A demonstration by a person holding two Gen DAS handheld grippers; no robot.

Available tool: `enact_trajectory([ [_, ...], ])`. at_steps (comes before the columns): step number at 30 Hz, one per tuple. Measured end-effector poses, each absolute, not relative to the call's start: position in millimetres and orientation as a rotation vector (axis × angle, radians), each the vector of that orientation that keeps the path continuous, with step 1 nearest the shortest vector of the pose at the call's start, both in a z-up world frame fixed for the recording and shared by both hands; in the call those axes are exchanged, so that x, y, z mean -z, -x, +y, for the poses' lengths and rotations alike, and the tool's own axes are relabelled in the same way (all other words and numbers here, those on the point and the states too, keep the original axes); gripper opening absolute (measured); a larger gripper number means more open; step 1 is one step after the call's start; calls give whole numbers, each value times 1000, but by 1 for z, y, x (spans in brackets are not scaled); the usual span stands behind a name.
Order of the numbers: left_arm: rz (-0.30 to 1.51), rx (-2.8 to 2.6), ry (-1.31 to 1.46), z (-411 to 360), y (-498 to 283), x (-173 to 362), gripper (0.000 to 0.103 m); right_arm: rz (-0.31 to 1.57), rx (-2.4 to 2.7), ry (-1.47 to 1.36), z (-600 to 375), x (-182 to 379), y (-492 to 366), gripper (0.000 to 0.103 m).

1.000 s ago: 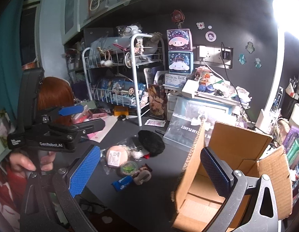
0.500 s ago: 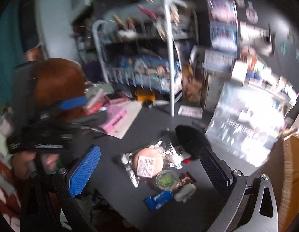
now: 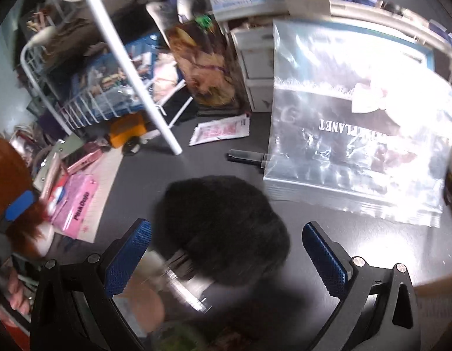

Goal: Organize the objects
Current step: 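Grasp the black fluffy pom-pom with the right gripper, then carry the pom-pom into the cardboard box and open the right gripper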

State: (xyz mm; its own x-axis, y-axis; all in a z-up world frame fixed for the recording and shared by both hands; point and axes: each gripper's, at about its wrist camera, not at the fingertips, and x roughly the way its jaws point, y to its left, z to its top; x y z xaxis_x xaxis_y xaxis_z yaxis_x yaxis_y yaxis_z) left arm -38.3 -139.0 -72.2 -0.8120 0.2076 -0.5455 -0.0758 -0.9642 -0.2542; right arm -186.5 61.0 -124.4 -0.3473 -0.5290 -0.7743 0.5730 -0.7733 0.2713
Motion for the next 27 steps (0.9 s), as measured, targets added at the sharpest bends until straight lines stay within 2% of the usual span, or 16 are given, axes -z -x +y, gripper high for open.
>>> enact_trajectory([
  [7,-376,-2743,912,-135,63,81,102,37,2077,-1224,58,142,205,103],
  [9,-385,-2730,926,-134,67,83,102,32,2072,-1211,58,142,204,90],
  [10,-385,-2724,930,-133,68,83,102,27,2062,-1208,56,142,204,68],
  [16,-401,-2637,932,-125,65,74,102,119,2111,-1112,55,126,178,67],
  [27,-276,-2573,855,-81,35,-1,102,116,2025,-764,83,26,79,67],
])
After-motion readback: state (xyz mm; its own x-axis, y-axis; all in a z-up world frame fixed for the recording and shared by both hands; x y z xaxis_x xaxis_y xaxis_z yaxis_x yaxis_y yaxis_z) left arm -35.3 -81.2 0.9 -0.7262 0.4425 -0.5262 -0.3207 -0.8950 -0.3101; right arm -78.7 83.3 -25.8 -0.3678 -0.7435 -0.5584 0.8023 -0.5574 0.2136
